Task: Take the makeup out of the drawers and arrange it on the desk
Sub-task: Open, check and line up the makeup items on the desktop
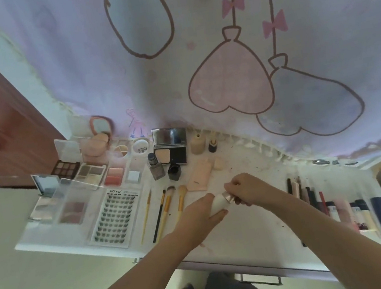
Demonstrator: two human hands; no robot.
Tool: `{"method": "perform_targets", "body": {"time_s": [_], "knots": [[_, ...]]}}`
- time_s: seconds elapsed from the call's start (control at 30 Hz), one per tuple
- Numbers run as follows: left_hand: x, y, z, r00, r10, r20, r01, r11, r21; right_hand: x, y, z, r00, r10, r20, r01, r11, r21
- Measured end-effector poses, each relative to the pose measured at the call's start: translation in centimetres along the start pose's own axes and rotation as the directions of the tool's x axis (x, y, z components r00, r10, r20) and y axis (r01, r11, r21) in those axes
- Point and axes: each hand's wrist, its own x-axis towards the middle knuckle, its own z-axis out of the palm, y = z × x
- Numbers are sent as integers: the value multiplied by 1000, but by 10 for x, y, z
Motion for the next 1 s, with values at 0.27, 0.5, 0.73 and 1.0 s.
{"method": "perform_targets", "body": {"time_s": [0.27,0.5,0.73,1.0], "knots": [[-16,-28,-27,994,-57,95,72,984,-164,-18,-21,8,983,-162,89,163,987,-6],[-12,-17,-41,998,69,14,-68,996,-53,-22,-31,9,989,-90,117,85,995,47],[-20,-29,-65,802,138,581,458,482,-747,-36,-22,-2,886,-443,137,462,869,-175],[-26,-34,-62,733,266,626,569,263,-779,-56,-24,-9,857,-472,209,453,881,135]]}}
